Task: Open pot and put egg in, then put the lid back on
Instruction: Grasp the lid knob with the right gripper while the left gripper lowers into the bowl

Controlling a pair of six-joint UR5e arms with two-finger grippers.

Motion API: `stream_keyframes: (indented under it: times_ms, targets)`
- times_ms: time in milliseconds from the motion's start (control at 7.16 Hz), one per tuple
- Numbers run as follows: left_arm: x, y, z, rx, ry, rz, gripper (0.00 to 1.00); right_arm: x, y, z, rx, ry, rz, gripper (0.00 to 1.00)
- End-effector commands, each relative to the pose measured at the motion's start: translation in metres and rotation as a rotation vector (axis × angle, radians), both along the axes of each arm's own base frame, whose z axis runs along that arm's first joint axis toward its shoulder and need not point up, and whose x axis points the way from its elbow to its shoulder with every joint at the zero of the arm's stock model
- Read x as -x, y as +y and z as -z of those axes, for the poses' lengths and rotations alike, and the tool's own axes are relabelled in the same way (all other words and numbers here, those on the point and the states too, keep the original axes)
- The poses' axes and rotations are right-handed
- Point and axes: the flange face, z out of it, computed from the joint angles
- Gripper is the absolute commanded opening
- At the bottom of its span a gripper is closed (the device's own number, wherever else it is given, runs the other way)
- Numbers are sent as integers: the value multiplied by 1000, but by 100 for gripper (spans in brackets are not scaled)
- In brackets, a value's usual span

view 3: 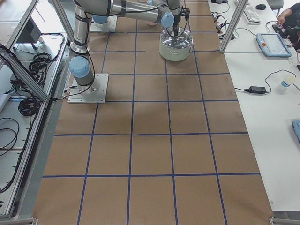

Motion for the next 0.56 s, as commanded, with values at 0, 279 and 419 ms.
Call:
stream_keyframes:
  times_ms: [0,279,419]
  targets:
    - [-16,9,32,38,59,85,98,-2,-4,-8,16,-11,17,91]
    - [-15,23,69,111,23,117,99,-15,3,-8,16,-14,5,89]
    - [-21,24,74,94,-26,116,98,-16,3,-7,15,-13,3,89]
